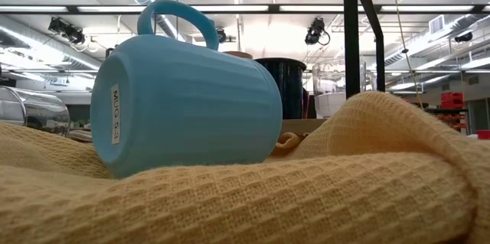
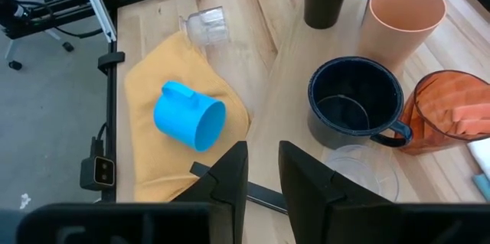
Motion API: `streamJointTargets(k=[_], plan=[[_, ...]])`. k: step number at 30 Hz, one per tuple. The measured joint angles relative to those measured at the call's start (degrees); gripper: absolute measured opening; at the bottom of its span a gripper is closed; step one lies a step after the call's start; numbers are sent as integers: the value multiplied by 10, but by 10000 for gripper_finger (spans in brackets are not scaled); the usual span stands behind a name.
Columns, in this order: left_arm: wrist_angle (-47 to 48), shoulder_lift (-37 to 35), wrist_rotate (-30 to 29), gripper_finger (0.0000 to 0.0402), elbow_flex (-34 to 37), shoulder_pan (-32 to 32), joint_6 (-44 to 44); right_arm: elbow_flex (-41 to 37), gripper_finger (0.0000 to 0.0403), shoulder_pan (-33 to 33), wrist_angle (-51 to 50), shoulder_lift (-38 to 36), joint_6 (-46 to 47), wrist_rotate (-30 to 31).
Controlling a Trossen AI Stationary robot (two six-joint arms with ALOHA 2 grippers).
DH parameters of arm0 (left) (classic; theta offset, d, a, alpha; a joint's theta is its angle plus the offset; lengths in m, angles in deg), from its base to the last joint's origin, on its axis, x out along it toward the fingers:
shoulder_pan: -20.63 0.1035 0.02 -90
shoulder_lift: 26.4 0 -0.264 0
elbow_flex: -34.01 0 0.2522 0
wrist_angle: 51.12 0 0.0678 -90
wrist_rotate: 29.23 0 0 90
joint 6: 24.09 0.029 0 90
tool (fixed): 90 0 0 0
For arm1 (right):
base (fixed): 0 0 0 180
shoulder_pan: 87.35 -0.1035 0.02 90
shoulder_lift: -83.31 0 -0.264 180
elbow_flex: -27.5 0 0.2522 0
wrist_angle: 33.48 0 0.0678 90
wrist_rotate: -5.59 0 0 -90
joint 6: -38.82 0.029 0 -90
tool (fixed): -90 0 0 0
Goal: Stack small to large cups/mugs on shelf
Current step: Put the orange cup on the shelf
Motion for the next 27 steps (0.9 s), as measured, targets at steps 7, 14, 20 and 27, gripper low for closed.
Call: streamJointTargets(k=[7,14,20,27], plan=[[1,17,-4,229,48,-99,-50,0,82,0,0,0,24,0],[1,45,-8,224,98,-150,-118,0,82,0,0,0,58,0],[-3,52,-8,224,109,-158,-154,0,82,-8,0,0,73,-4],[-4,51,-35,215,109,-158,-190,0,82,-35,1,0,61,-4]])
